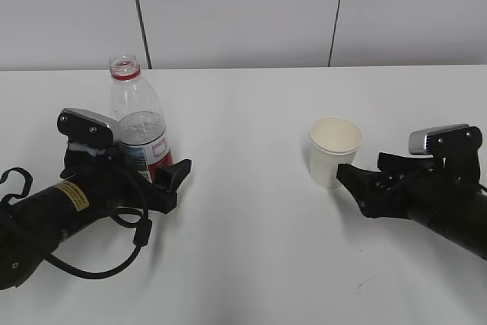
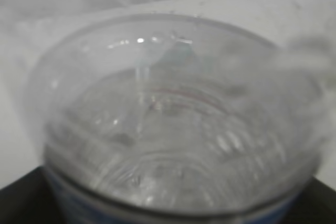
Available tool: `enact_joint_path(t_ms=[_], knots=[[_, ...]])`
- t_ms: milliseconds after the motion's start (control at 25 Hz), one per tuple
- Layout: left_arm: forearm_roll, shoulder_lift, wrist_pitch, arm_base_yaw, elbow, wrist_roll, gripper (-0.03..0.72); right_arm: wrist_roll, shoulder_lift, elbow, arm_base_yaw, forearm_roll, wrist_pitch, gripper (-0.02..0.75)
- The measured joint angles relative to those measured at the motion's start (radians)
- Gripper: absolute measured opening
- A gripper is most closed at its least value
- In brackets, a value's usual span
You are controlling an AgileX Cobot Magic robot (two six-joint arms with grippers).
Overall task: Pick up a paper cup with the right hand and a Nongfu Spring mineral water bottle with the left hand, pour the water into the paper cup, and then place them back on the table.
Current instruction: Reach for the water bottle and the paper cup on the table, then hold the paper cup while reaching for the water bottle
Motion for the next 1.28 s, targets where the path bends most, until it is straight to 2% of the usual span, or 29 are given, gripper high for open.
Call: enact_joint_path(t_ms=[360,960,1280], knots=[[0.002,0.000,0.000,0.000,0.000,0.000,0.593,0.000,0.082,-0.085,0.000,-0.019,0.000,0.627],[0.008,0.000,0.000,0.000,0.000,0.000,0.592,0.000,0.216,-0.266,0.000,-0.131,-0.002,0.627],[0.017,0.000,0.000,0.000,0.000,0.000,0.592,0.000,0.273,-0.333,0.009,-0.142,-0.002,0.627]])
